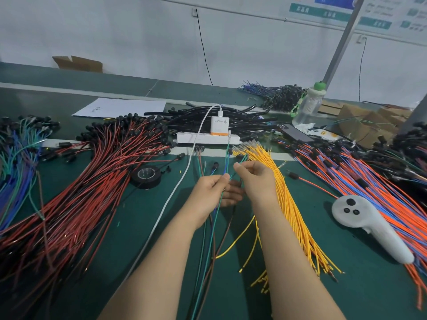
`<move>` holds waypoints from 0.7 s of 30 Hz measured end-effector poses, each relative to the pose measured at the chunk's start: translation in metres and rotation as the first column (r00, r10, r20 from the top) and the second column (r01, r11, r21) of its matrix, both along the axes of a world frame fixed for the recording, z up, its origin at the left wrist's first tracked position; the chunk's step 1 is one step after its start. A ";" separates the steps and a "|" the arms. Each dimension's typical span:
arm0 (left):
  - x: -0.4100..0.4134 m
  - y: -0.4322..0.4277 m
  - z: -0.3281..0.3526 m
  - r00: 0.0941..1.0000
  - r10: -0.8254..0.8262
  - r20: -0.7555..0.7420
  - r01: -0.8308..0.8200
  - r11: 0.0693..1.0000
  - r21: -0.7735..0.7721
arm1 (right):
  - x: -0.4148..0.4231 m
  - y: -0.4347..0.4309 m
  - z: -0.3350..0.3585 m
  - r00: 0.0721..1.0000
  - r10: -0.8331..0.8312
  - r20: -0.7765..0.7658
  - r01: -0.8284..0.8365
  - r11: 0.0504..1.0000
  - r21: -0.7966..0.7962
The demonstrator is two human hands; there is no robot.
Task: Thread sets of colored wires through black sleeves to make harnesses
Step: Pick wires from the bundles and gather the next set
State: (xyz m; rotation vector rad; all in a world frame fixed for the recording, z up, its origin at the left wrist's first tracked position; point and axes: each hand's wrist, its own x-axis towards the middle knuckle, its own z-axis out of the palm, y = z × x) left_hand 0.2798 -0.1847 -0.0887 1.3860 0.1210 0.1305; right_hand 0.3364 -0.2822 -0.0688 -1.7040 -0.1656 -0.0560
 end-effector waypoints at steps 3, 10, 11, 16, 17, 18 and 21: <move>-0.001 0.000 0.000 1.000 -0.018 0.005 0.018 1.000 0.025 | 0.001 0.001 0.001 0.995 -0.051 0.085 0.060 0.993 -0.100; -0.002 -0.004 0.002 0.999 -0.043 -0.007 0.044 0.981 0.187 | -0.002 -0.005 0.009 0.997 0.070 0.033 -0.058 0.960 -0.274; -0.003 -0.004 0.002 0.999 -0.041 -0.004 0.041 0.984 0.172 | -0.001 -0.006 0.009 0.997 0.072 0.022 -0.065 0.969 -0.239; -0.003 -0.001 0.002 1.000 -0.017 -0.008 0.018 0.999 0.036 | -0.001 -0.006 0.008 0.995 0.092 0.046 -0.086 0.988 -0.132; -0.003 -0.001 0.002 1.000 -0.020 -0.003 0.020 0.999 0.037 | -0.002 -0.004 0.006 0.995 0.081 0.062 -0.072 0.988 -0.139; -0.002 -0.001 0.002 1.000 -0.022 0.000 0.022 0.999 0.041 | -0.002 -0.003 0.005 0.995 0.066 0.077 -0.054 0.988 -0.147; -0.002 -0.001 0.002 1.000 -0.024 0.008 0.023 0.999 0.040 | -0.002 0.001 0.002 0.993 0.026 0.119 -0.004 0.983 -0.183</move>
